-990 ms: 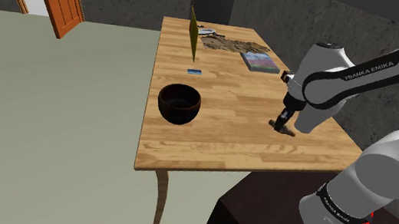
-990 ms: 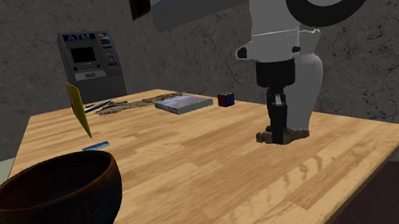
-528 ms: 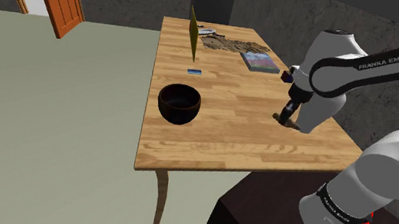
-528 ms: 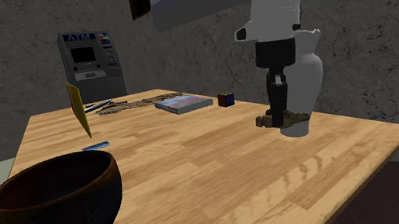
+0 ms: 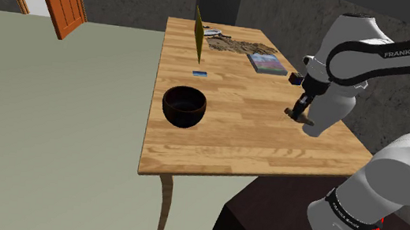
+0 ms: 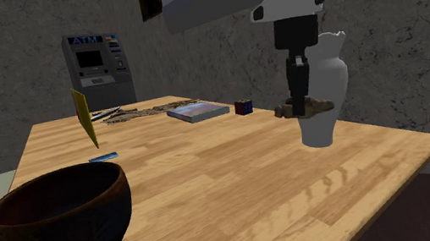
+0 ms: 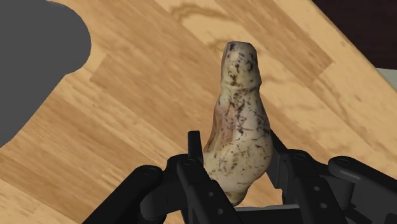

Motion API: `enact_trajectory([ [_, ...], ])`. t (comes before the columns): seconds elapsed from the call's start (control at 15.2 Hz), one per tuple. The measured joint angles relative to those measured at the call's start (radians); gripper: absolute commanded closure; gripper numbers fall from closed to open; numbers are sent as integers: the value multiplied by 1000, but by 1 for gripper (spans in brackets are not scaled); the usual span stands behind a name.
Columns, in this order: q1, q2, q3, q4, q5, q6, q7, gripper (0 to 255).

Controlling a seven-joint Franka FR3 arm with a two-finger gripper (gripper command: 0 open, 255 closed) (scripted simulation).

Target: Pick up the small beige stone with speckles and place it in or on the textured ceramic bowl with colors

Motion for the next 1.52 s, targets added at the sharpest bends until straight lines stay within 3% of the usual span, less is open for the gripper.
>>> enact_trajectory([
  [0.66,7,-72,14,97,19,-169,-10,255],
  [1.52,145,311,198,386,142,-89,218,255],
])
